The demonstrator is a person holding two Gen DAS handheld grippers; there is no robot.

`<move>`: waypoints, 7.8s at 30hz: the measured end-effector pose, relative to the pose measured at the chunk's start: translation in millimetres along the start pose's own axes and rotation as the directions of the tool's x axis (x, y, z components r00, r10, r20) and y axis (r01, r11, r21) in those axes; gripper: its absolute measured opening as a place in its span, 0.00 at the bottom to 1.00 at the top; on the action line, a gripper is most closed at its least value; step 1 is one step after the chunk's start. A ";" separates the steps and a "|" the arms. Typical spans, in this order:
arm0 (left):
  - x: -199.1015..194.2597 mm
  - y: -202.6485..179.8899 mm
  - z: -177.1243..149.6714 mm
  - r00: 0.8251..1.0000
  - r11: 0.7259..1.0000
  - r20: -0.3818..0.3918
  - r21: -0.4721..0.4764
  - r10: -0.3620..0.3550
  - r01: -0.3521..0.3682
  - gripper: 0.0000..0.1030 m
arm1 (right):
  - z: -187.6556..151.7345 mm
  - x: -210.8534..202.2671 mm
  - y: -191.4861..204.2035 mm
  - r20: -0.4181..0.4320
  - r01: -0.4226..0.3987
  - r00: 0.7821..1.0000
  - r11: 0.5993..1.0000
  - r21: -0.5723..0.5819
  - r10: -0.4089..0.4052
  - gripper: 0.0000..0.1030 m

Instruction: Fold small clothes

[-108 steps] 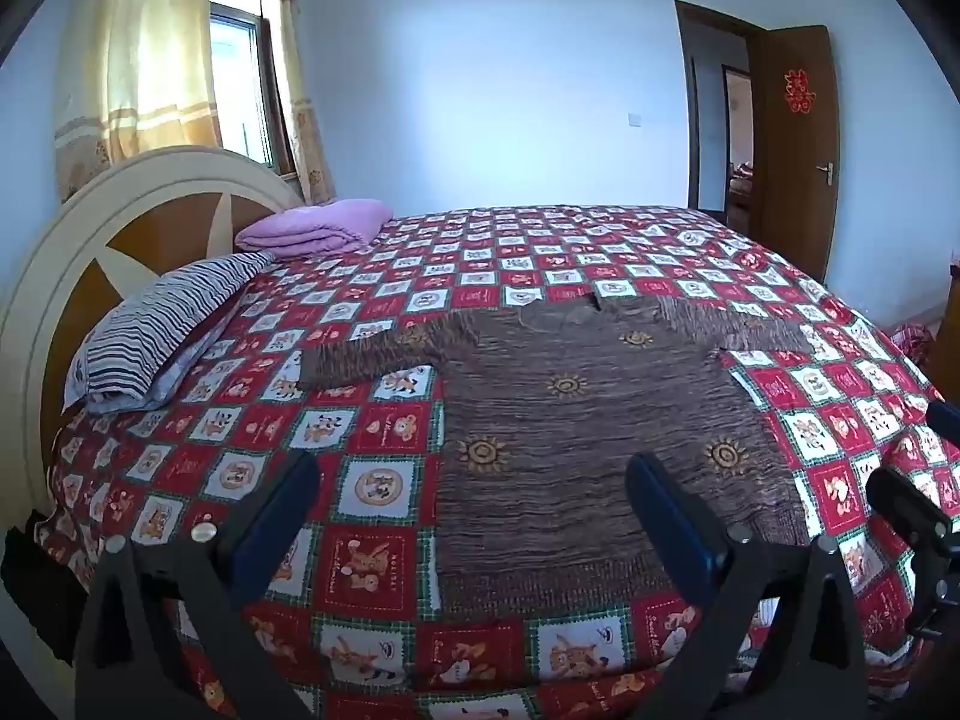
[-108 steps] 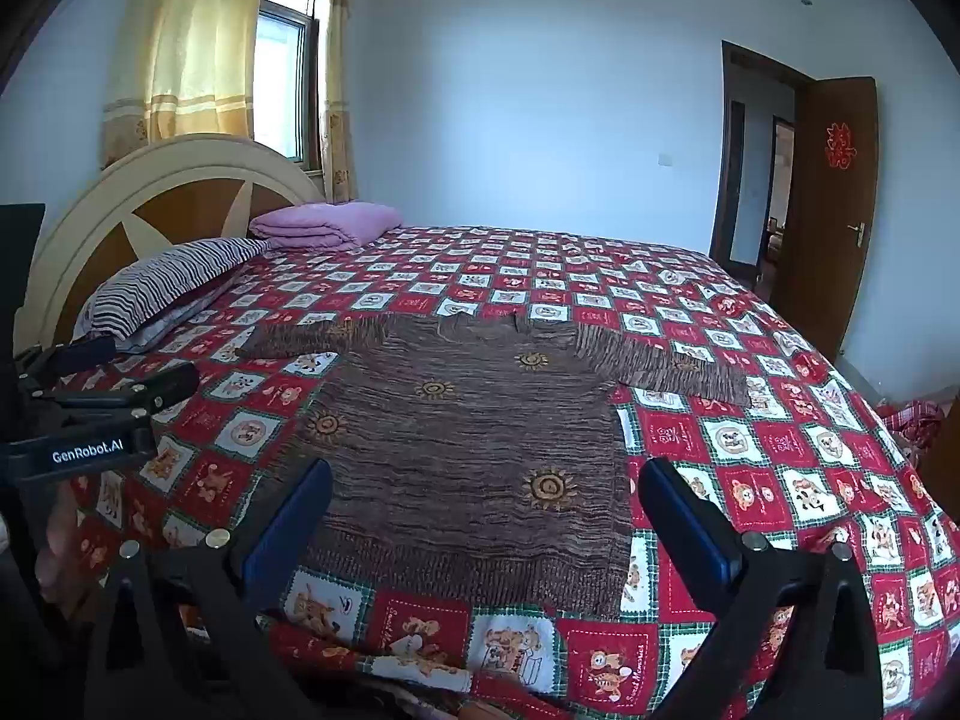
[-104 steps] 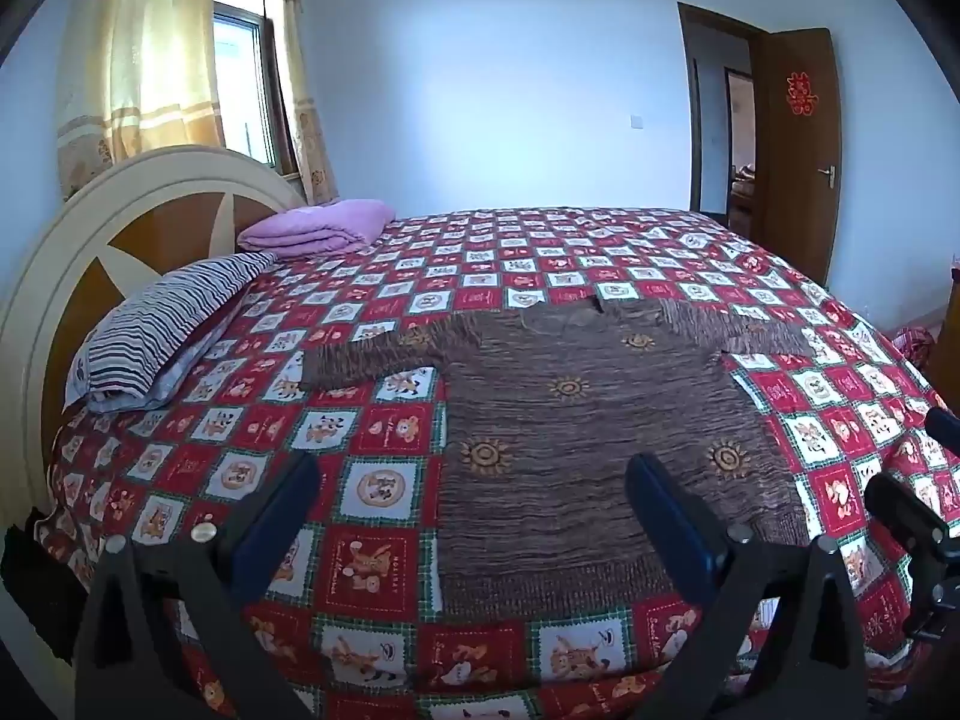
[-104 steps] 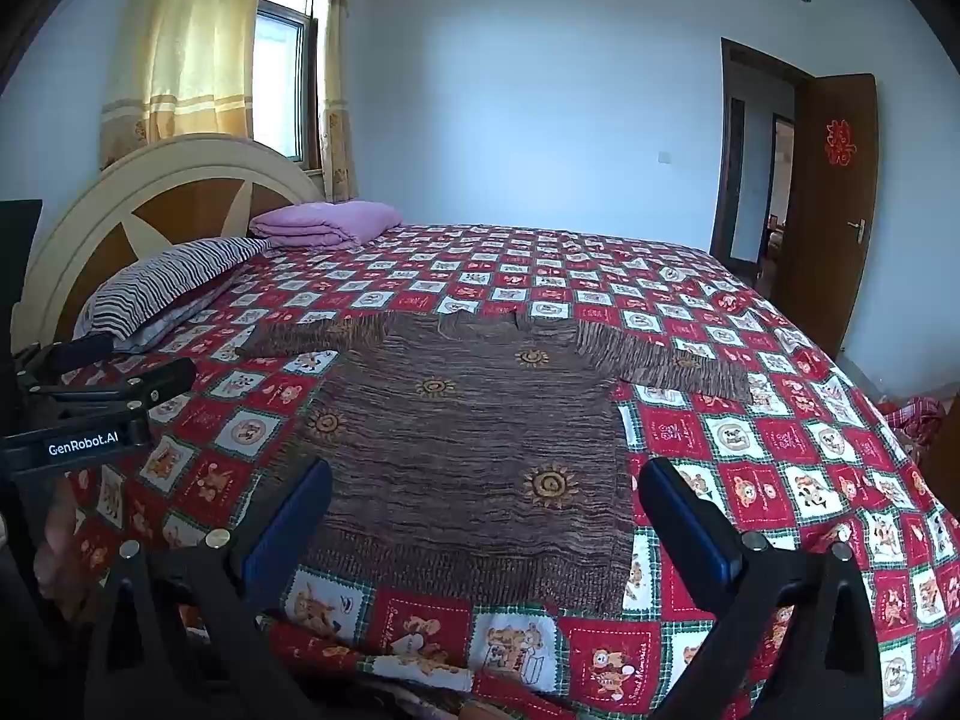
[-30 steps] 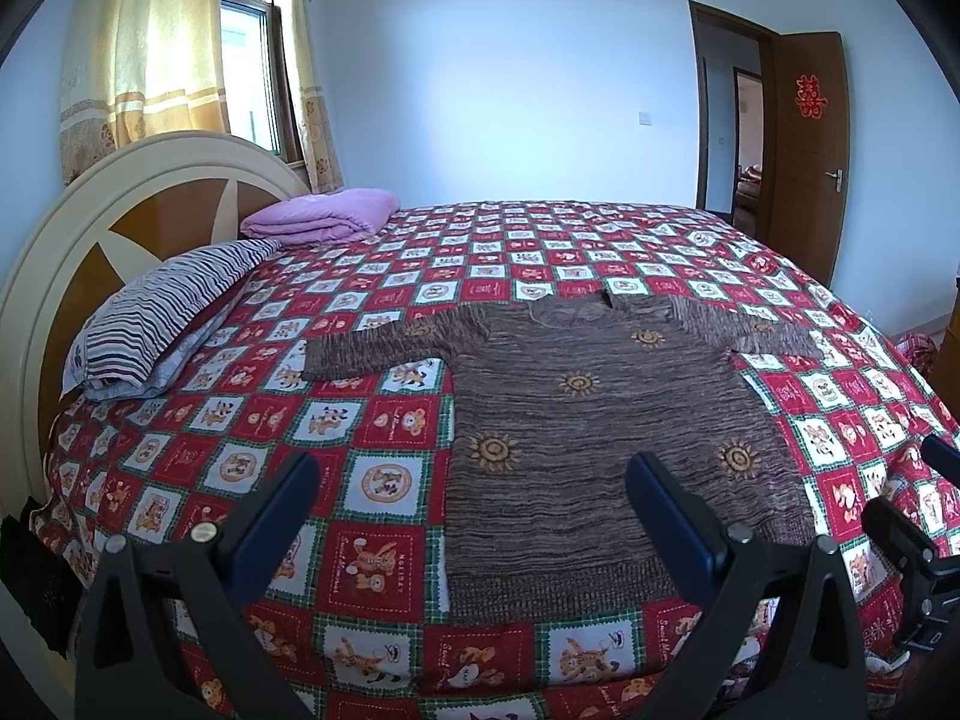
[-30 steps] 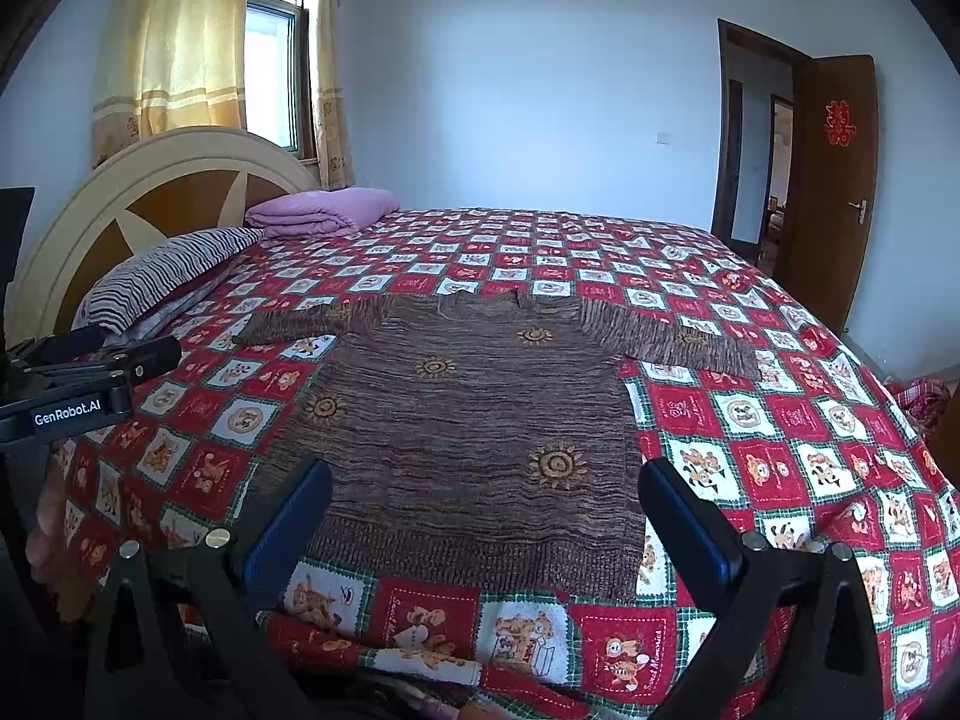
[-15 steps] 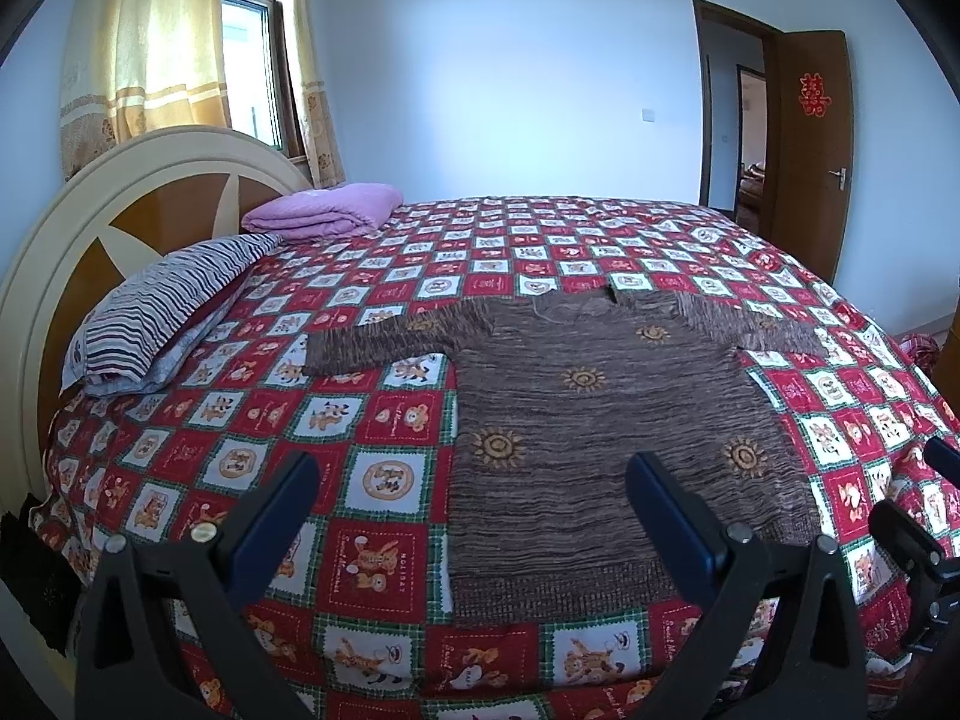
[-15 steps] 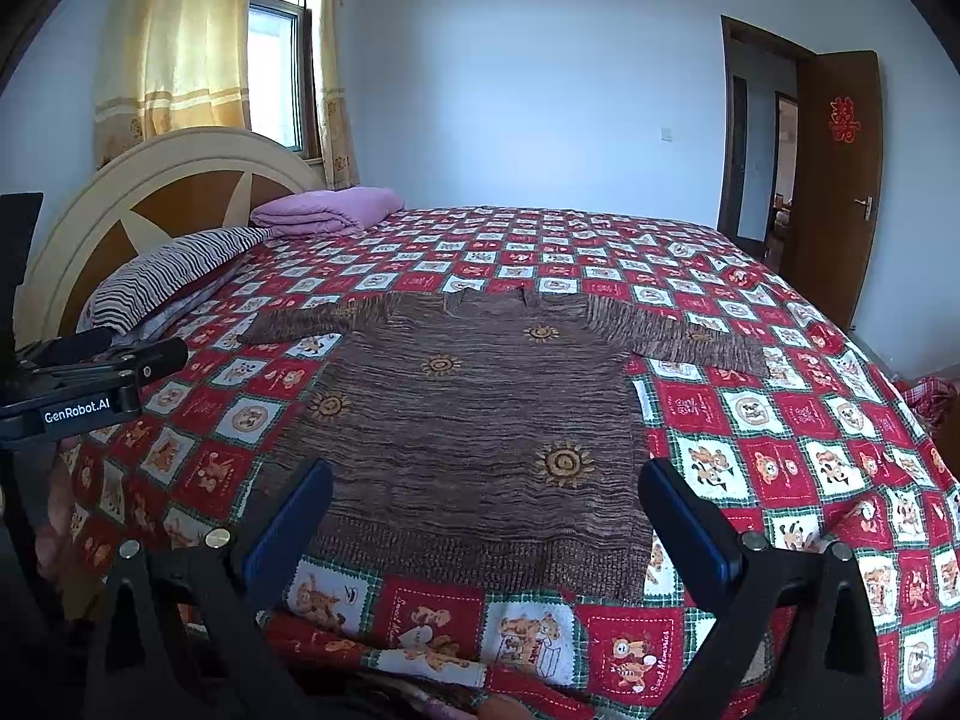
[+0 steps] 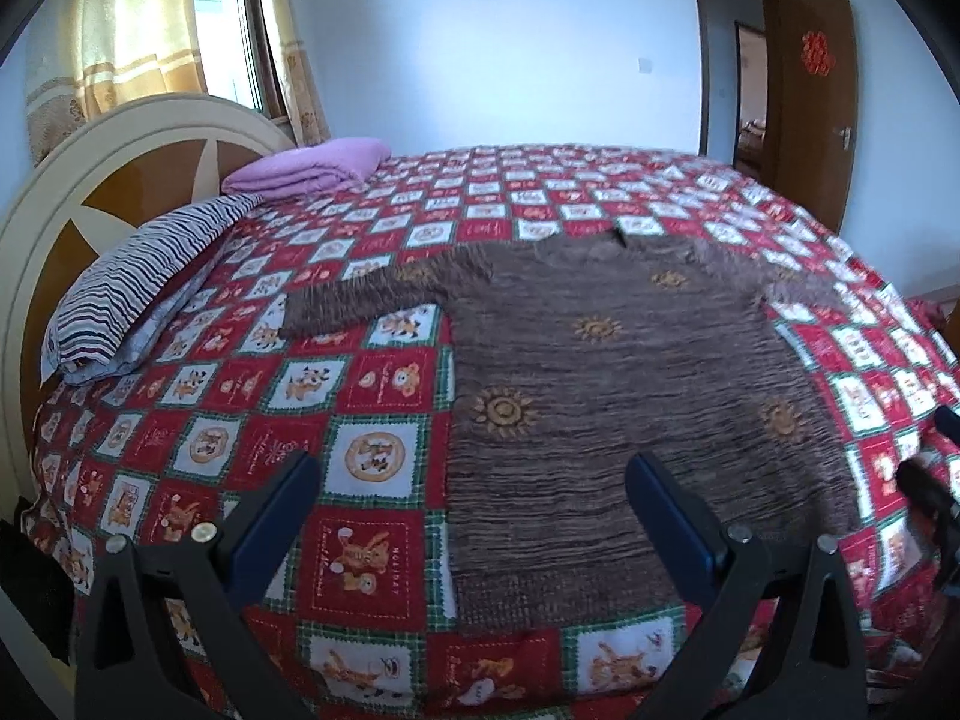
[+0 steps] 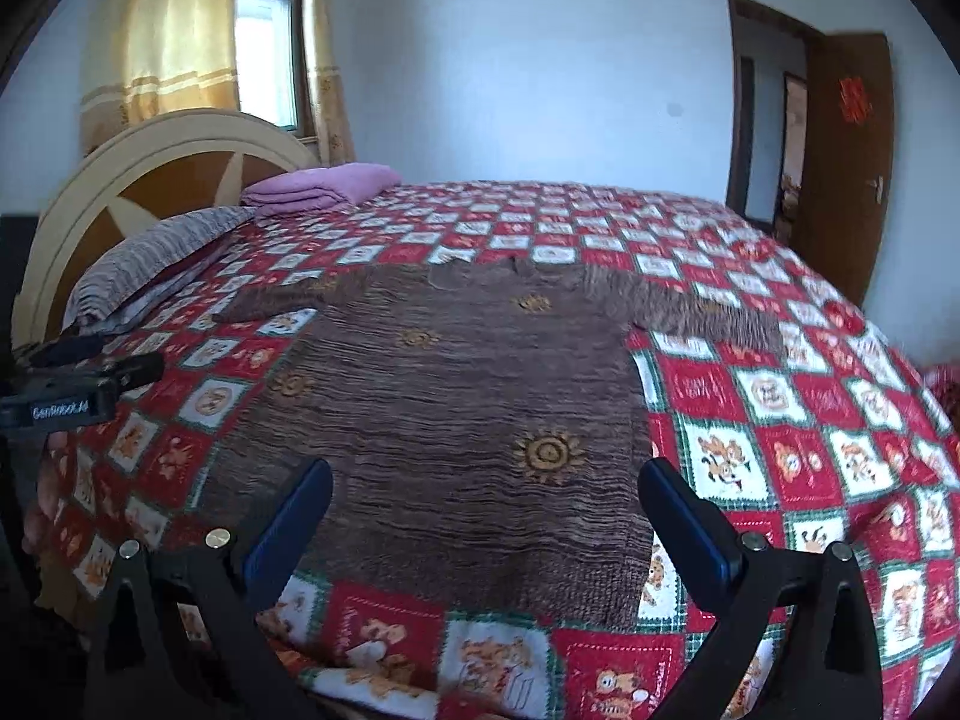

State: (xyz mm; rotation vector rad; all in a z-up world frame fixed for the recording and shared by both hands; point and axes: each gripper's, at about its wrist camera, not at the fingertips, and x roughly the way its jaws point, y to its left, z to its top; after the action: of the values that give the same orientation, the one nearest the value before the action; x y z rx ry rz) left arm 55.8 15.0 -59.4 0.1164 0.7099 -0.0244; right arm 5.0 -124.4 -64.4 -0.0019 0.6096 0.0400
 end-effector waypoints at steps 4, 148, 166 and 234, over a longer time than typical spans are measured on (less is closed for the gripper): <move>21.5 -5.1 4.4 1.000 1.000 -0.030 0.031 0.006 -0.005 1.00 | -0.9 28.1 -27.4 -0.044 0.028 0.999 0.998 0.056 -0.025 0.99; 306.4 -16.8 117.7 0.983 0.966 -0.126 -0.239 -0.132 0.099 1.00 | 148.0 389.5 -196.6 -0.362 0.236 0.916 0.963 0.131 -0.175 0.49; 314.0 -38.8 115.2 0.977 0.995 -0.212 -0.100 -0.026 0.004 1.00 | 106.4 317.4 -194.3 -0.299 0.202 0.944 0.960 0.194 -0.139 0.49; 297.5 228.7 68.3 0.992 0.638 -0.002 -0.766 -0.130 0.082 0.68 | 117.5 348.5 -116.7 -0.197 0.132 0.974 0.987 0.094 -0.112 0.53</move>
State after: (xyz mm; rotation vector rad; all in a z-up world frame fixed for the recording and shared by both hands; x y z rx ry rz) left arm 339.9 239.4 -179.3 -0.7621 0.7324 0.1728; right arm 362.1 -226.5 -168.7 0.0607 0.8023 -0.1136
